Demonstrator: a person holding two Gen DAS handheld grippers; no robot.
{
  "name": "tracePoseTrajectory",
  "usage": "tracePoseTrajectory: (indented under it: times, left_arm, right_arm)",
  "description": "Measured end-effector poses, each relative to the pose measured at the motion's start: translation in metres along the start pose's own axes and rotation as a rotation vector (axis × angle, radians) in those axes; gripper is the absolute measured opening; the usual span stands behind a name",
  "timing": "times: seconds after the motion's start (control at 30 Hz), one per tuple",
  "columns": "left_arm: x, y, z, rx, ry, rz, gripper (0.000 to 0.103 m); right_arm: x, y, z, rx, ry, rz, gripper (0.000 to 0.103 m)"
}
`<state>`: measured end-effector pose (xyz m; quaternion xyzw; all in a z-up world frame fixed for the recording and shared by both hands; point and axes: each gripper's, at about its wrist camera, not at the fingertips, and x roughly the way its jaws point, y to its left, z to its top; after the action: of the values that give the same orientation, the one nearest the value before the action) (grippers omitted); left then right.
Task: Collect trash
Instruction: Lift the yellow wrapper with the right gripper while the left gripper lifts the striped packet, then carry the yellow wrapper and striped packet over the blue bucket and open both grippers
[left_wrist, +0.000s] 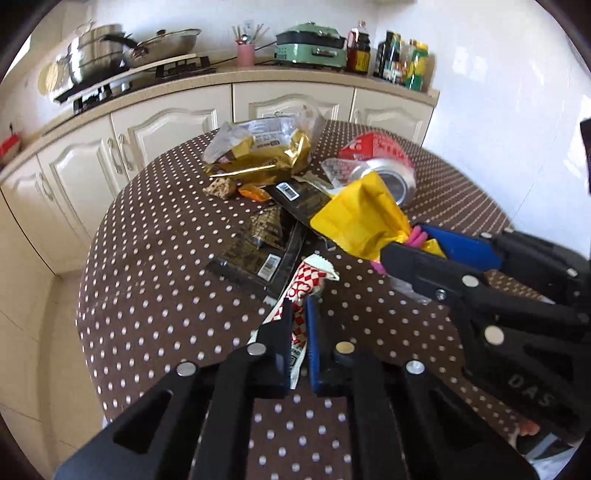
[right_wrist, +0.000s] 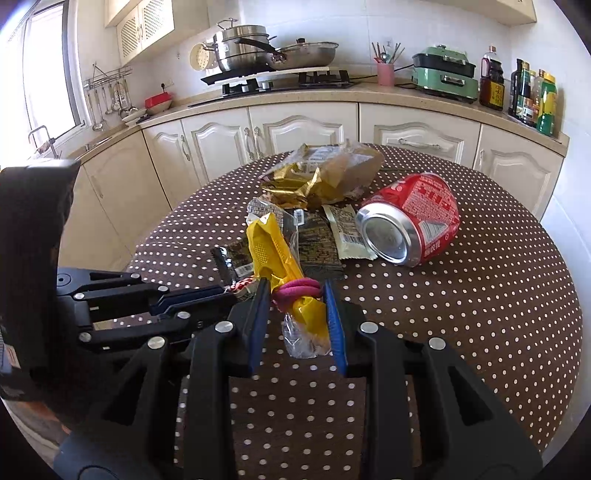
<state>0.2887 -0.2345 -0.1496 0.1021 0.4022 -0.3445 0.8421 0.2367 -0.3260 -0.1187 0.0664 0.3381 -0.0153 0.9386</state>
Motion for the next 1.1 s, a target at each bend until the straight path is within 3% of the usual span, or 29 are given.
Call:
tracePoseTrajectory:
  times: [0.17,0.3,0.5,0.67,0.93,1.1]
  left_arm:
    - [-0.030,0.025,-0.014,-0.085,-0.061,-0.051,0.006]
    - [-0.053,0.054,-0.032,-0.143,-0.097,-0.019,0.006]
    - [-0.088,0.128,-0.077,-0.272,-0.119,0.092,0.006]
    - [-0.107,0.211,-0.135,-0.425,-0.095,0.206,0.006]
    - [-0.080,0.328,-0.237,-0.683,0.032,0.304,0.006]
    - [-0.044,0.378,-0.278,-0.792,0.095,0.303,0.006]
  right_arm:
    - [-0.009,0.022,0.002,-0.025,-0.024,0.018,0.029]
    - [-0.008,0.056,0.006,-0.066,-0.027,0.062,0.029]
    - [0.017,0.145,0.006,-0.168,0.004,0.176,0.029]
    - [0.061,0.236,-0.010,-0.260,0.076,0.282,0.029]
    - [0.157,0.342,-0.064,-0.360,0.242,0.363,0.029]
    - [0.212,0.373,-0.097,-0.375,0.334,0.363,0.029]
